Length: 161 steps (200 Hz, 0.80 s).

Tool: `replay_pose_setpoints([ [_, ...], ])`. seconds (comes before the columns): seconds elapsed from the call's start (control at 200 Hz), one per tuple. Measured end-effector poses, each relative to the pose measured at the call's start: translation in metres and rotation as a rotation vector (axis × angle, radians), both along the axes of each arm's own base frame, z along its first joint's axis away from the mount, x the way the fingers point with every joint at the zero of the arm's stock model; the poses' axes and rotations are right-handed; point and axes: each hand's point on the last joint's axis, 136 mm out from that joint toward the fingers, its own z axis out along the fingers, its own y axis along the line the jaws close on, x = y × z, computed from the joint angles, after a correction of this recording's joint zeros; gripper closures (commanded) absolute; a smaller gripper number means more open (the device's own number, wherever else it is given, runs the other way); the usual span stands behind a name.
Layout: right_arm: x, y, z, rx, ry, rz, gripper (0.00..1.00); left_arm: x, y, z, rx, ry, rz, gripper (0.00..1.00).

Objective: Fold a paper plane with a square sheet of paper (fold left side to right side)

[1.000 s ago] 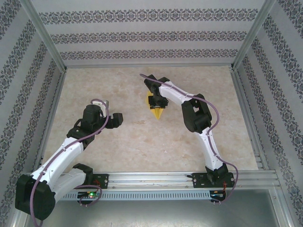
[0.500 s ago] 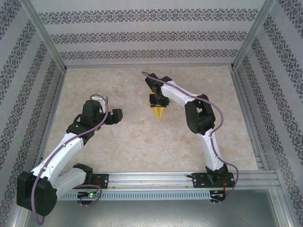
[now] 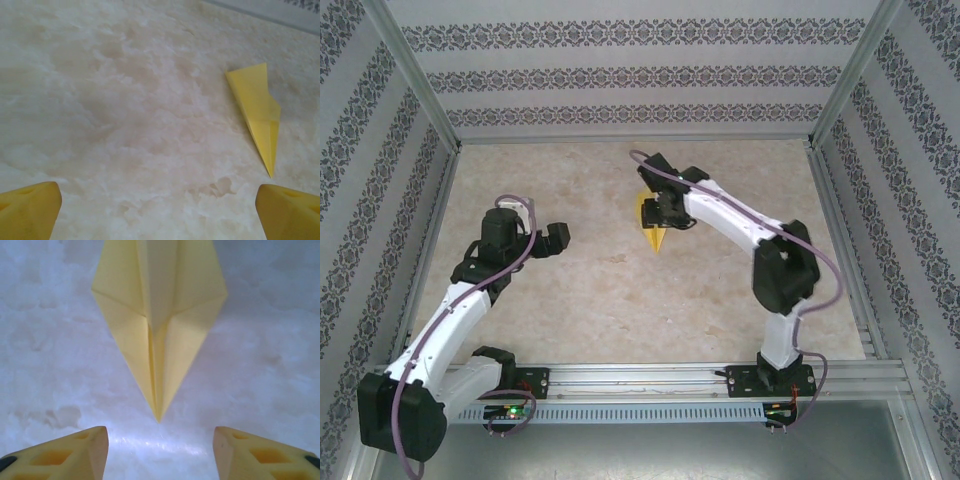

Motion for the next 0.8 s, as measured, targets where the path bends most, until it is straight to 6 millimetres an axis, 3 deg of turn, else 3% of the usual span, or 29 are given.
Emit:
replay_pose_setpoints([
  [0.12, -0.02, -0.036, 0.022, 0.002, -0.076, -0.009, 0.3, 0.001, 0.026, 0.007, 0.007, -0.029, 0.081, 0.0],
  [0.295, -0.035, -0.111, 0.043, 0.018, -0.244, -0.114, 0.03, -0.001, 0.067, 0.0, 0.058, -0.032, 0.206, 0.0],
  [0.45, -0.042, -0.18, 0.046, 0.016, -0.416, -0.241, 0.02, -0.002, 0.093, -0.017, 0.122, -0.047, 0.284, 0.0],
  [0.52, -0.04, -0.208, 0.038, -0.001, -0.492, -0.289, 0.02, -0.002, 0.1, -0.026, 0.158, -0.06, 0.308, 0.0],
  [0.61, -0.038, -0.233, 0.011, -0.043, -0.557, -0.317, 0.02, 0.001, 0.108, -0.04, 0.207, -0.059, 0.326, 0.0],
  [0.71, -0.037, -0.241, -0.022, -0.087, -0.58, -0.284, 0.02, 0.007, 0.112, -0.053, 0.251, -0.053, 0.323, 0.0],
  [0.804, -0.026, -0.238, -0.039, -0.097, -0.619, -0.236, 0.02, 0.014, 0.112, -0.063, 0.28, -0.063, 0.299, 0.0],
])
